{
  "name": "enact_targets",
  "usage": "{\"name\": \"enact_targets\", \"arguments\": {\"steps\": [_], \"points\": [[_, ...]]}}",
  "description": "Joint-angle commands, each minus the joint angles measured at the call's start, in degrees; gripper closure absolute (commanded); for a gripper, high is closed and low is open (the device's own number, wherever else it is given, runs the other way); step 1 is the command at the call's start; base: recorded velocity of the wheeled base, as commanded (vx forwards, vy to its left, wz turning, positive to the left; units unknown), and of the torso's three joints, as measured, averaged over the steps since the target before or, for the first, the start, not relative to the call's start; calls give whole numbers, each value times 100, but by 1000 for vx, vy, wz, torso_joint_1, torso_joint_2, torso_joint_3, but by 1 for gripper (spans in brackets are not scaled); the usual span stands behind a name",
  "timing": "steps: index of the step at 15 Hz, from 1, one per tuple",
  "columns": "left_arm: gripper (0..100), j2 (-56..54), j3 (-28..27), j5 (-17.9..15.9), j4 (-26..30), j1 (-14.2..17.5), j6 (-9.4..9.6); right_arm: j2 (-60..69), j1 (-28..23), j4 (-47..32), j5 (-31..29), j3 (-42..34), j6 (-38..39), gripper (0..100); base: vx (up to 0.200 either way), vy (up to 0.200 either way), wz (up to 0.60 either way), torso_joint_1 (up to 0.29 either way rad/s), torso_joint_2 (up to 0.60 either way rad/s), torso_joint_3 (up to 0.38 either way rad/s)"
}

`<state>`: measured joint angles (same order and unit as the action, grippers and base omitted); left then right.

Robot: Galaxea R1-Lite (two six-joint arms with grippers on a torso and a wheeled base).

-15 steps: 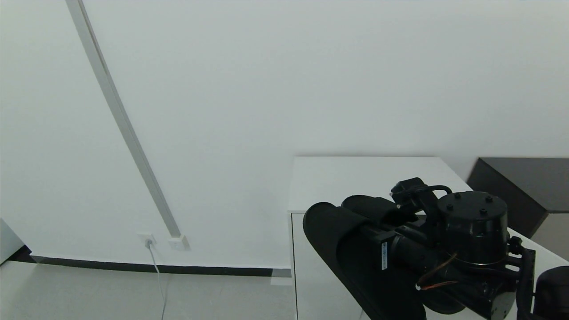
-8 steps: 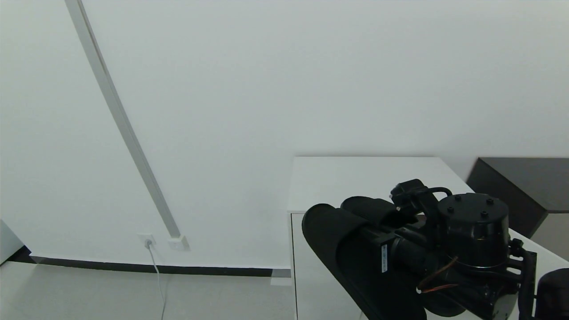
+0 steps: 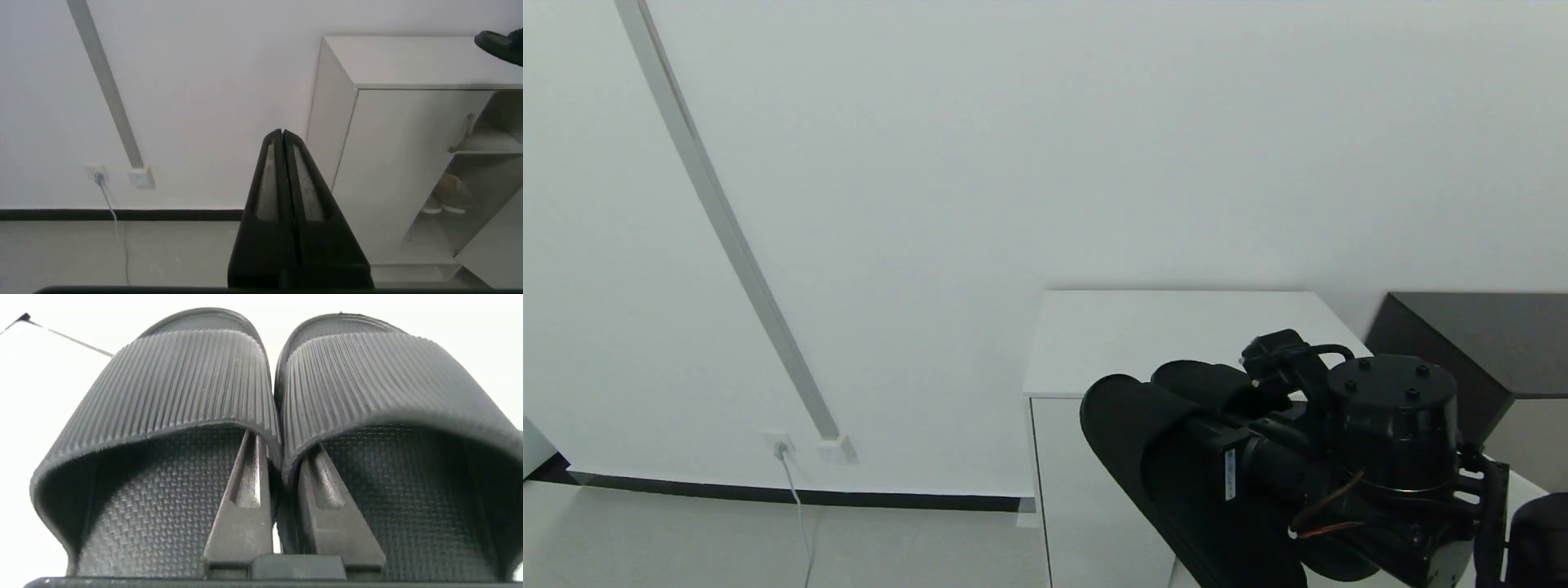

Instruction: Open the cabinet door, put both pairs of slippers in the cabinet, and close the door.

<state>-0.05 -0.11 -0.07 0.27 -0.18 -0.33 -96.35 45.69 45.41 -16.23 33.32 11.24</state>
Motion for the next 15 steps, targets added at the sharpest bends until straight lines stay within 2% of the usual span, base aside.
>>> {"name": "enact_targets", "arguments": {"steps": [1, 15], "points": [[100, 5, 2, 7, 0, 1, -11, -15, 1, 3, -3, -1, 1, 100, 0, -200, 0, -2, 2, 2], [100, 5, 2, 7, 0, 1, 7, -6, 1, 12, -3, -124, -8, 100, 0, -200, 0, 3, 3, 2]]}}
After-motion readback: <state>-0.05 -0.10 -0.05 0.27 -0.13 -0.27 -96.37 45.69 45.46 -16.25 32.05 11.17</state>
